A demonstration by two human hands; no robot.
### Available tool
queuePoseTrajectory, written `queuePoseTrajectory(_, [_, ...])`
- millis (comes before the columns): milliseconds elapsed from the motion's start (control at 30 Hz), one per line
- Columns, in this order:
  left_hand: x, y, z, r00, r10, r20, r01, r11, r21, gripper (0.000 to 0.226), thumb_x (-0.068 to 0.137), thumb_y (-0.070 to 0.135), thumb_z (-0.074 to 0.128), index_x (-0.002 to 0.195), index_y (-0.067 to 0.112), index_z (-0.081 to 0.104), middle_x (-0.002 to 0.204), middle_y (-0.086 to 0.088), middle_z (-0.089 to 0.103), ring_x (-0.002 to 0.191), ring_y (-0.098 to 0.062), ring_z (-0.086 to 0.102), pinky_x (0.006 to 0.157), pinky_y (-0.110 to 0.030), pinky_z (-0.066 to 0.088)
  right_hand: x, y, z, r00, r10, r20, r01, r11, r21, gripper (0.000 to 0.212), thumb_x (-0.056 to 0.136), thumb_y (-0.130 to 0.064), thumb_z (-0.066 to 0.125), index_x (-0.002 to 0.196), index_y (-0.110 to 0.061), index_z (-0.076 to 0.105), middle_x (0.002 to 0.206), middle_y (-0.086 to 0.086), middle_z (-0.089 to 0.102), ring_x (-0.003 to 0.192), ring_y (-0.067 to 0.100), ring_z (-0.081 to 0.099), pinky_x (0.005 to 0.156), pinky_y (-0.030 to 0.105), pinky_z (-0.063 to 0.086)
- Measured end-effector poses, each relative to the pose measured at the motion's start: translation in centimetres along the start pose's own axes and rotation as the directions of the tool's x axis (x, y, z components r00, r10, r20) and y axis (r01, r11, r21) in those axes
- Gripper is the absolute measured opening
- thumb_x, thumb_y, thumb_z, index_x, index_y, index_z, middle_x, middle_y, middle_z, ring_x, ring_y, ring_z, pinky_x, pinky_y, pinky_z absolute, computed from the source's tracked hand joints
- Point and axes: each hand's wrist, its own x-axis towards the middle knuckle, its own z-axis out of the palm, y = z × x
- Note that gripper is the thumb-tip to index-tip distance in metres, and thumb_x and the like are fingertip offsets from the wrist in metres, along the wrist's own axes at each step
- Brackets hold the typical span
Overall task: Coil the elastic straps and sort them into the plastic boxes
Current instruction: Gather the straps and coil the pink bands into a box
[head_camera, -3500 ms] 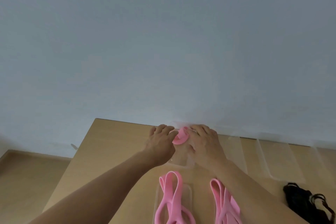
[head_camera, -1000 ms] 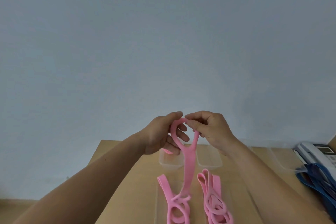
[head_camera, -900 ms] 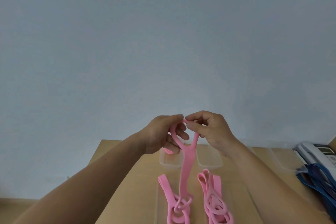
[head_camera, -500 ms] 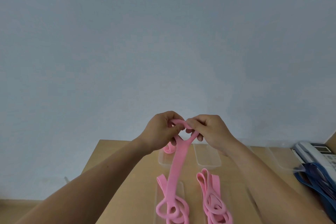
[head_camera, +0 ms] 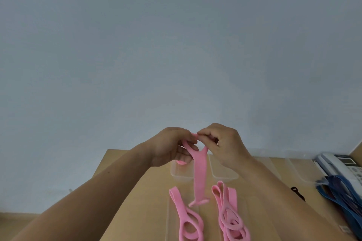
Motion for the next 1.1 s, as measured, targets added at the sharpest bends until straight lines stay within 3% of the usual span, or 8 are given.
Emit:
queuePoseTrajectory(167, [0.2, -0.1, 0.2, 0.999, 0.035, -0.034, -0.037, 0.996, -0.085, 0.019, 0.094, 0.016, 0.06, 0.092, 0.0, 0.069, 0.081, -0.014, 0.067, 0.066, -0.024, 0.063, 0.064, -0.032, 0.057, -0.1, 0.1, -0.1, 0.981, -0.187, -0.05, 0.182, 0.979, -0.093, 0.005, 0.086, -0.008, 0.074, 0.09, -0.01, 0.076, 0.082, -0.003, 0.067, 0.074, 0.002, 0.055, 0.07, 0.013, 0.045])
queuePoseTrajectory(300, [0.3, -0.6, 0.0, 0.993, 0.093, -0.069, -0.098, 0.993, -0.062, 0.015, 0.093, 0.002, 0.061, 0.1, -0.009, 0.068, 0.092, -0.019, 0.07, 0.087, -0.031, 0.068, 0.092, -0.048, 0.055, -0.4, 0.2, -0.1, 0.976, -0.207, -0.067, 0.204, 0.978, -0.047, 0.004, 0.083, -0.009, 0.076, 0.086, -0.012, 0.077, 0.08, -0.005, 0.068, 0.075, 0.002, 0.058, 0.069, 0.02, 0.05])
queuePoseTrajectory(367, [0.2, -0.6, 0.1, 0.989, 0.132, -0.064, -0.134, 0.99, -0.03, 0.016, 0.092, 0.0, 0.062, 0.104, -0.01, 0.067, 0.097, -0.022, 0.071, 0.092, -0.032, 0.07, 0.094, -0.049, 0.055, -0.5, 0.2, -0.1, 0.985, -0.16, -0.061, 0.162, 0.986, 0.032, 0.003, 0.082, -0.014, 0.077, 0.085, -0.015, 0.077, 0.079, -0.007, 0.068, 0.073, 0.006, 0.061, 0.066, 0.024, 0.051])
queuePoseTrajectory(467, [0.0, -0.5, 0.0, 0.969, 0.231, -0.087, -0.227, 0.972, 0.06, 0.017, 0.089, 0.001, 0.069, 0.103, -0.008, 0.068, 0.102, -0.026, 0.071, 0.094, -0.035, 0.071, 0.091, -0.047, 0.057, -0.3, 0.0, 0.0, 0.993, 0.114, 0.033, -0.118, 0.959, 0.257, 0.005, 0.084, -0.027, 0.076, 0.087, -0.031, 0.074, 0.078, -0.013, 0.068, 0.07, 0.006, 0.062, 0.066, 0.019, 0.05])
queuePoseTrajectory(600, [-0.2, -0.5, -0.2, 0.915, 0.369, -0.16, -0.339, 0.922, 0.187, 0.012, 0.086, 0.005, 0.074, 0.095, -0.001, 0.071, 0.094, -0.022, 0.072, 0.088, -0.038, 0.071, 0.088, -0.047, 0.058, -0.1, 0.0, 0.3, 0.927, 0.305, 0.216, -0.372, 0.816, 0.443, 0.007, 0.09, -0.025, 0.071, 0.095, -0.022, 0.073, 0.079, 0.001, 0.074, 0.065, 0.016, 0.069, 0.06, 0.029, 0.056])
queuePoseTrajectory(800, [0.1, -1.0, -0.3, 0.909, 0.372, -0.186, -0.333, 0.919, 0.212, 0.02, 0.087, 0.014, 0.075, 0.1, 0.002, 0.066, 0.094, -0.013, 0.073, 0.083, -0.028, 0.072, 0.084, -0.041, 0.059, 0.1, -0.4, 0.4, 0.93, 0.322, 0.175, -0.367, 0.797, 0.48, 0.003, 0.09, -0.019, 0.071, 0.091, -0.017, 0.073, 0.073, 0.005, 0.072, 0.061, 0.019, 0.067, 0.055, 0.027, 0.052])
queuePoseTrajectory(933, [0.0, -0.7, -0.4, 0.954, 0.287, -0.082, -0.261, 0.936, 0.236, 0.029, 0.094, 0.028, 0.067, 0.1, -0.001, 0.066, 0.091, -0.016, 0.075, 0.084, -0.03, 0.073, 0.076, -0.036, 0.06, 0.4, -0.5, 0.0, 0.939, 0.311, 0.145, -0.342, 0.798, 0.496, 0.004, 0.09, -0.014, 0.07, 0.093, -0.013, 0.073, 0.07, 0.002, 0.071, 0.058, 0.015, 0.065, 0.054, 0.025, 0.051])
queuePoseTrajectory(1100, [-0.2, -0.4, -0.2, 0.979, 0.205, -0.019, -0.2, 0.97, 0.135, 0.024, 0.097, 0.022, 0.062, 0.096, -0.002, 0.066, 0.086, -0.017, 0.074, 0.075, -0.027, 0.071, 0.066, -0.033, 0.058, 0.0, -0.3, -0.1, 0.96, 0.26, 0.105, -0.28, 0.868, 0.411, 0.012, 0.089, -0.015, 0.071, 0.091, -0.027, 0.074, 0.079, -0.005, 0.072, 0.063, 0.012, 0.068, 0.056, 0.021, 0.052])
